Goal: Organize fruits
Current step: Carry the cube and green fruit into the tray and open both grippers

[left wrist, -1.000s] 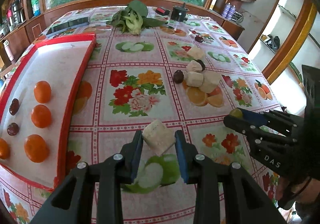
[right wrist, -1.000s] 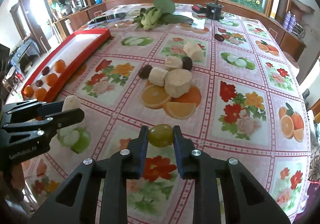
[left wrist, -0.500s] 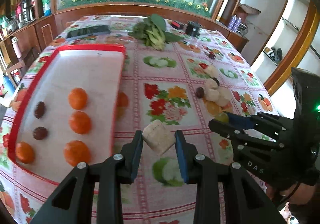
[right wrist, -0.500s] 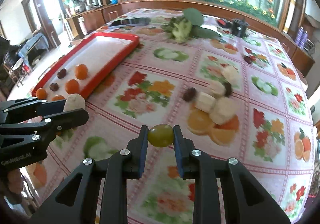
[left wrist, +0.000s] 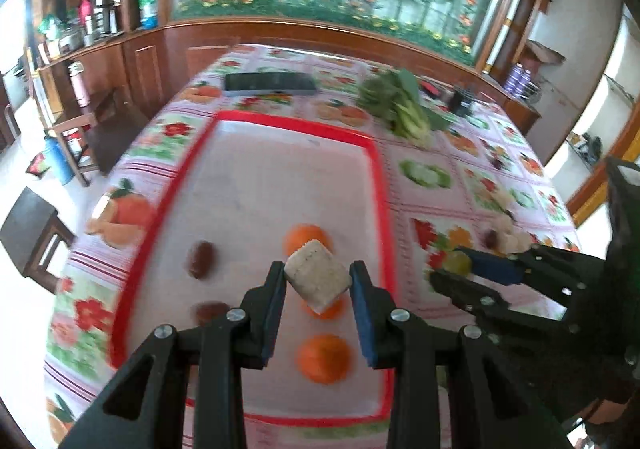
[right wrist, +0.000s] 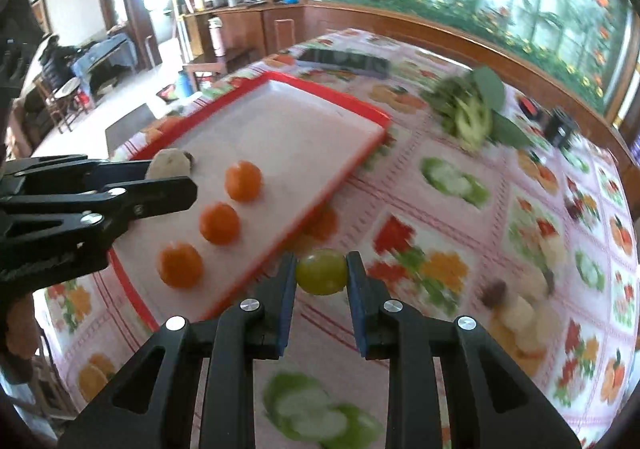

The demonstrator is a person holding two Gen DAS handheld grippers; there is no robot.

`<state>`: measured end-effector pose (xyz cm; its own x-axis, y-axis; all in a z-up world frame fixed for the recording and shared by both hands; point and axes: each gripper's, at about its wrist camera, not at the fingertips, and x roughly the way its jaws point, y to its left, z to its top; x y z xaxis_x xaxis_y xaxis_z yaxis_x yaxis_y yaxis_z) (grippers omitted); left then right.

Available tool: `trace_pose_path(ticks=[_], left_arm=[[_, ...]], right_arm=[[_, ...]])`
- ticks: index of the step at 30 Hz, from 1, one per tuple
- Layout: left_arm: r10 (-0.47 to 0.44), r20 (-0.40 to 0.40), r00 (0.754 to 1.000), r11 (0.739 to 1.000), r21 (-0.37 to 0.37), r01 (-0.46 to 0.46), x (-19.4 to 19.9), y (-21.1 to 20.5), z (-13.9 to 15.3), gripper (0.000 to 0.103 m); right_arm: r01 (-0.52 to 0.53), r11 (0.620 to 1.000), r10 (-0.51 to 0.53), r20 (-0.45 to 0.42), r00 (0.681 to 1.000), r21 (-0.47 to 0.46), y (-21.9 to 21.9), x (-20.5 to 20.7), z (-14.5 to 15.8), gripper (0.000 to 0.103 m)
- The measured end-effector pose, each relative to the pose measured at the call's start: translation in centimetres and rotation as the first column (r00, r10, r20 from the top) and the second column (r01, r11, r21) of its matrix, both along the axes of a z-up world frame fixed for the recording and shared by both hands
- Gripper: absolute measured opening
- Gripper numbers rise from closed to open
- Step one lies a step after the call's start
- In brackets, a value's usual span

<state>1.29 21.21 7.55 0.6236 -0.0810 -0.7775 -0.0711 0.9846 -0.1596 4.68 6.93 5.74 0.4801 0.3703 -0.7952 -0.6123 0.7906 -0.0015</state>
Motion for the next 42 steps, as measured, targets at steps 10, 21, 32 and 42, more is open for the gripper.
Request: trace_pose_path(ticks=[10,21,32,42], left_arm=[[0.082,-0.043,0.996,0.995,0.056,-0.08,4.4,4.9,-1.6,0.035],[0.098,-0.113,0.989,0.994,0.069,-0.09,8.1,5.3,-4.8,0.035],[0.105,-0.147,0.984,0.99,0.11,-0.089,8.7,5.2,-6.0,0.037],[0.122,-0.137,0.983,0.985,0.139,-0.103,7.8,4.6,-5.4,0.061]], right_arm=[[0.015,0.999,-0.014,-0.021,1.0,0.036,6.1,5.0,0.1,0.024],[0.043,0.999,-0.042,-0.116,0.992,0.007,7.6,8.7,-2.9,0.024],[0.03,0.999,-0.034,-0.141,0.989,-0.034,8.2,9.1,-4.6,0.025],[0.069,0.996,-0.075,-0.111,0.991,-0.061,6.9,8.2,-3.8,0.035]])
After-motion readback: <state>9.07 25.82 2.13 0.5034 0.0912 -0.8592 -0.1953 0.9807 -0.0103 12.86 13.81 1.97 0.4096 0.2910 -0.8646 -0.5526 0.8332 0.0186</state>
